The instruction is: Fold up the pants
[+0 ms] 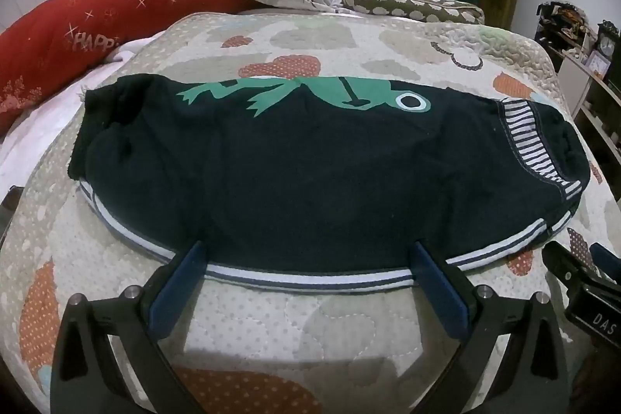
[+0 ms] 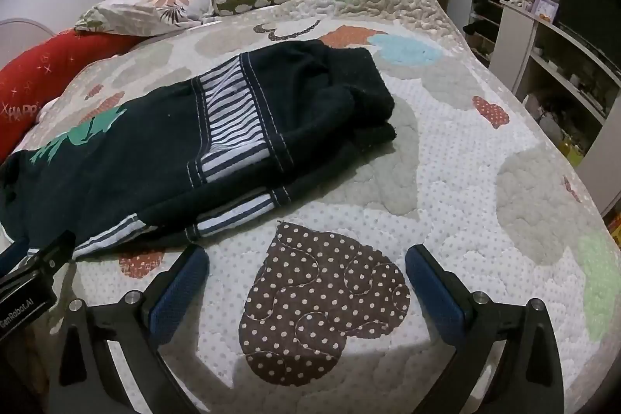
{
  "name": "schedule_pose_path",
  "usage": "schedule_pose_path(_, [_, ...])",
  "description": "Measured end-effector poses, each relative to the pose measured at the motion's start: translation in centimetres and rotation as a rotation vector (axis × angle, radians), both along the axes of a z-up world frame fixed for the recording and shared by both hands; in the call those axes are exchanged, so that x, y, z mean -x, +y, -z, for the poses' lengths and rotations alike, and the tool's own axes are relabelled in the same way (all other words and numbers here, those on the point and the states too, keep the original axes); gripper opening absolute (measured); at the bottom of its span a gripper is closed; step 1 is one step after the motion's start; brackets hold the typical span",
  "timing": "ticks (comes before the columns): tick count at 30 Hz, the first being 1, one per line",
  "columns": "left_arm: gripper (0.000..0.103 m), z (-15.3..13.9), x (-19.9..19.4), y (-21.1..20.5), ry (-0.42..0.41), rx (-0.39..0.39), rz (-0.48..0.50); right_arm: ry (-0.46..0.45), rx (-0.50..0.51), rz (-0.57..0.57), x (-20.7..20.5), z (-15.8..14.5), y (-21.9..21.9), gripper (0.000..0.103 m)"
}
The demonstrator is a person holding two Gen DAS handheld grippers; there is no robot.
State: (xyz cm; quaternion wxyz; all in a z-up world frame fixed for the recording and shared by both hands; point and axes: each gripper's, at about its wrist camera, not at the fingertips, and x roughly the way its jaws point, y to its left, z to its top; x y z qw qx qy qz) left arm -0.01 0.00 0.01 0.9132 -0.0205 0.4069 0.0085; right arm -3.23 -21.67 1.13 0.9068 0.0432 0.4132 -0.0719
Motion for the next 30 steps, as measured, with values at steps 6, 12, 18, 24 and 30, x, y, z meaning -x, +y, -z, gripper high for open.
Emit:
schedule_pose_path(6, [0.103, -0.1, 0.2, 0.2, 0.017, 0.002, -0.002, 0.002, -0.001, -0.001, 0.1, 0.2, 0.0, 0.103])
schedule_pose_path(12, [0.103, 0.2, 1.1, 0.2, 0.018, -0.013, 0.008, 0.0, -0.002, -0.002, 0.6, -0.7, -0.1, 0.103])
schedule_pose_path(18, [0.103, 0.4, 1.7, 0.4, 0.008, -0.006, 0.019, -0.01, 0.01, -0.001, 0.8, -0.2, 0.2, 0.103])
schedule_pose_path(24, [0.103, 0.4, 1.9, 0.3, -0.002, -0.01, 0.019, -0.017, 0.004, -0.006, 0.8, -0.1, 0.1, 0.103])
schedule_pose_path(30, [0.103, 0.3, 1.9, 0.1, -0.006, -0.016, 0.018, -0.021, -0.006, -0.012, 0.9, 0.0, 0.0, 0.103])
